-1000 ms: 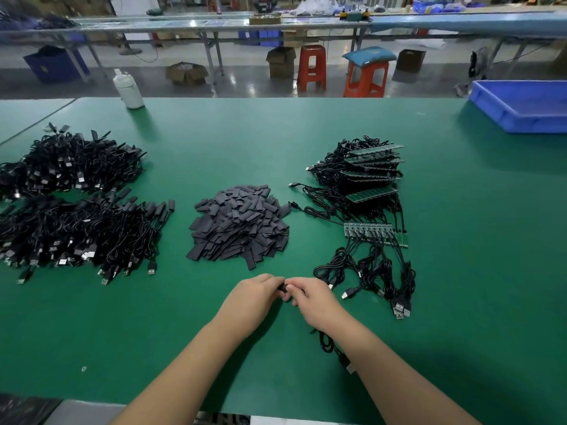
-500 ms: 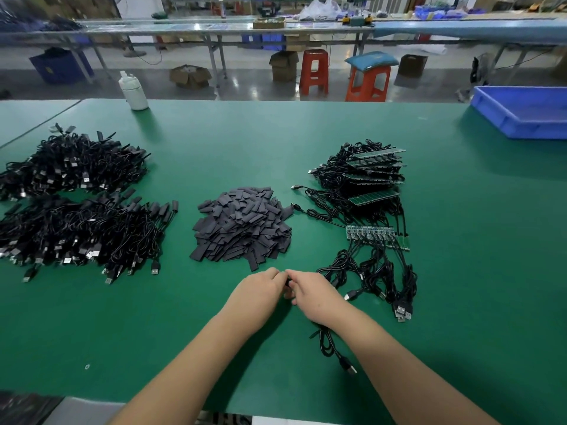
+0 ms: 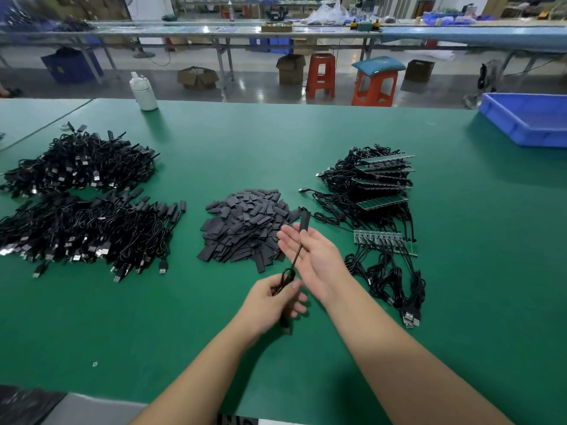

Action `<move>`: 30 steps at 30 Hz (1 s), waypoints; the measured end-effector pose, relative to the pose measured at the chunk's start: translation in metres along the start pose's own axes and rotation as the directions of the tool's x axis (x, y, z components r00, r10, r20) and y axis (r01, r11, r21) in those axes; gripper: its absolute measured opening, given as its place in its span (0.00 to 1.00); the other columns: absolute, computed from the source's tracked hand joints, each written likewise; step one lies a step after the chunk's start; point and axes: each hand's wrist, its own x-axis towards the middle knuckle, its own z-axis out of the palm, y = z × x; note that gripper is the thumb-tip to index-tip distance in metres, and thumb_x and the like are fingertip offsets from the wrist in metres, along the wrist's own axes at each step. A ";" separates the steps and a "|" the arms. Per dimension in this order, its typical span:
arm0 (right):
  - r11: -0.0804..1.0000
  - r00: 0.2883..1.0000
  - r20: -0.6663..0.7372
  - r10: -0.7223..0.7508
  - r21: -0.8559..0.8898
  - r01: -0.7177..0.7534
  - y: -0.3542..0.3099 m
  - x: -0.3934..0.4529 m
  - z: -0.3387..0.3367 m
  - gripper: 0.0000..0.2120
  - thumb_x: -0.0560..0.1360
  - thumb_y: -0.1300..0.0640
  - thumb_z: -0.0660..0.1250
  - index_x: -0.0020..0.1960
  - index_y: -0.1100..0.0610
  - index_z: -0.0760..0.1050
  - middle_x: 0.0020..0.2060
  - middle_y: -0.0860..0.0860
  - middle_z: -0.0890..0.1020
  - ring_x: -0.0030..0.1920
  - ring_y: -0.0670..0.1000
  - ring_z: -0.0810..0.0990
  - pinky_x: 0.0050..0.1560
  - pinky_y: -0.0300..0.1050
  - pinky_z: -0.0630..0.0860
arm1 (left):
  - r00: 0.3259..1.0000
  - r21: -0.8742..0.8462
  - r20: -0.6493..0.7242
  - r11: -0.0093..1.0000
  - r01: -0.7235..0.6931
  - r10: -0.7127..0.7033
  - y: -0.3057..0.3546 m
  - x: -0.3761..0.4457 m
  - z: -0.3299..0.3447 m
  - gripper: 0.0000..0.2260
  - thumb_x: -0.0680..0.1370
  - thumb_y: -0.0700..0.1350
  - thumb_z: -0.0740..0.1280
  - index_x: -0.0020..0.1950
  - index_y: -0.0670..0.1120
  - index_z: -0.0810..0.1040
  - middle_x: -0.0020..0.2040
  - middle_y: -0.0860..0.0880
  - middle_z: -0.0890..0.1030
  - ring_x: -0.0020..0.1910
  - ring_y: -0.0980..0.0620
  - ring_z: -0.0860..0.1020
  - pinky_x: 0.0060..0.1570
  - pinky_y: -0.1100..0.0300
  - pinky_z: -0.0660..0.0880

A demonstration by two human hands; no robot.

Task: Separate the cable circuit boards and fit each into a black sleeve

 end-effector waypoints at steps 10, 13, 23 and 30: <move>-0.531 0.923 0.238 -0.303 -0.846 0.045 -0.056 0.022 -0.073 0.20 0.83 0.51 0.57 0.74 0.54 0.68 0.69 0.51 0.75 0.71 0.53 0.69 0.72 0.52 0.64 | 0.813 0.493 -0.559 0.854 0.168 0.163 0.029 0.034 -0.140 0.10 0.80 0.53 0.64 0.54 0.48 0.78 0.47 0.47 0.82 0.44 0.46 0.79 0.46 0.53 0.77; -0.589 0.960 0.143 -0.243 -0.807 -0.029 -0.084 0.031 -0.105 0.21 0.84 0.52 0.55 0.75 0.55 0.65 0.72 0.52 0.71 0.73 0.54 0.66 0.74 0.54 0.62 | 0.766 0.607 -0.634 0.682 0.408 0.106 0.034 0.054 -0.196 0.22 0.80 0.46 0.62 0.73 0.41 0.66 0.65 0.38 0.75 0.61 0.37 0.75 0.60 0.47 0.73; -0.618 0.997 0.010 -0.082 -0.785 -0.042 -0.104 0.052 -0.123 0.26 0.85 0.49 0.50 0.81 0.53 0.51 0.79 0.54 0.56 0.79 0.58 0.52 0.78 0.56 0.54 | 0.840 0.844 -0.532 0.137 0.518 0.107 0.030 0.068 -0.209 0.24 0.79 0.56 0.64 0.72 0.49 0.64 0.64 0.41 0.67 0.48 0.40 0.78 0.42 0.52 0.74; -0.650 0.962 0.086 -0.261 -0.752 -0.109 -0.111 0.061 -0.114 0.22 0.82 0.48 0.59 0.73 0.57 0.67 0.65 0.58 0.75 0.66 0.59 0.71 0.64 0.55 0.71 | 0.808 0.814 -0.577 0.159 0.559 0.116 0.023 0.077 -0.208 0.16 0.82 0.53 0.60 0.63 0.42 0.75 0.60 0.41 0.73 0.40 0.43 0.74 0.41 0.52 0.73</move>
